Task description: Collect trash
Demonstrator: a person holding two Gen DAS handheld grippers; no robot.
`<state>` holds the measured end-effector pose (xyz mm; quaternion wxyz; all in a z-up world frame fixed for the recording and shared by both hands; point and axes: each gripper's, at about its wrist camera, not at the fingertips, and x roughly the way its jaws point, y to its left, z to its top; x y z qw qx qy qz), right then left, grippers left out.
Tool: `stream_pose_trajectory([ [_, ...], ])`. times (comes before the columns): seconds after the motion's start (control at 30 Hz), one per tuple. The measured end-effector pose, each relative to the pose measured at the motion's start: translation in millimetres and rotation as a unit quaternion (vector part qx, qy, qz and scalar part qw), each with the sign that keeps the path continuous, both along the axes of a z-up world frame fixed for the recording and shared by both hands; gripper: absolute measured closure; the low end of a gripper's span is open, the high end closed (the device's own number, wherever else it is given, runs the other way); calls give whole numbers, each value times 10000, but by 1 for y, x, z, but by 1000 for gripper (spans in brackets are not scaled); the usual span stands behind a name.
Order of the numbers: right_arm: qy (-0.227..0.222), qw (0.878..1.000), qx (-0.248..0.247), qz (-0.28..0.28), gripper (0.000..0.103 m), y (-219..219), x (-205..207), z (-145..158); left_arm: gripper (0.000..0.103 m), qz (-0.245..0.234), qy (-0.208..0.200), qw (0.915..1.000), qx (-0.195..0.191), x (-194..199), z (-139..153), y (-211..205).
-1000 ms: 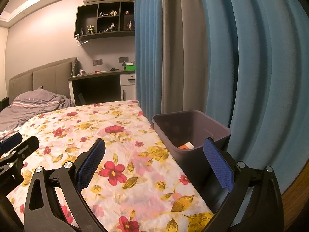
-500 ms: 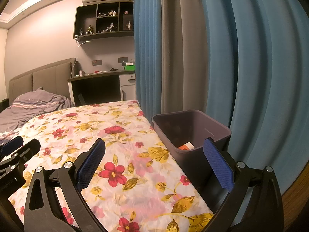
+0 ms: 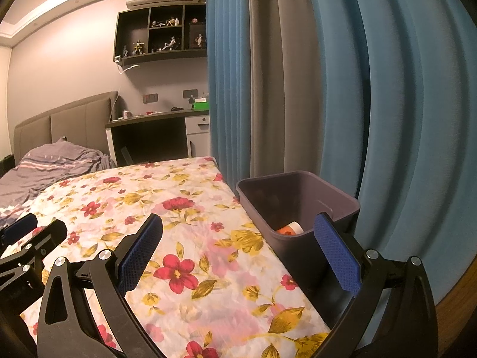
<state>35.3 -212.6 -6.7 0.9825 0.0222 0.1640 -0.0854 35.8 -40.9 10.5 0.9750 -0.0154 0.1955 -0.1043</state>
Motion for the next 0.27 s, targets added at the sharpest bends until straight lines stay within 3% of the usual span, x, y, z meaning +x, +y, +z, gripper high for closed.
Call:
stream_pose_trajectory([
  [0.27, -25, 10000, 38, -26, 6, 0, 3, 0, 14, 32, -31, 9999, 144, 0, -3, -1],
])
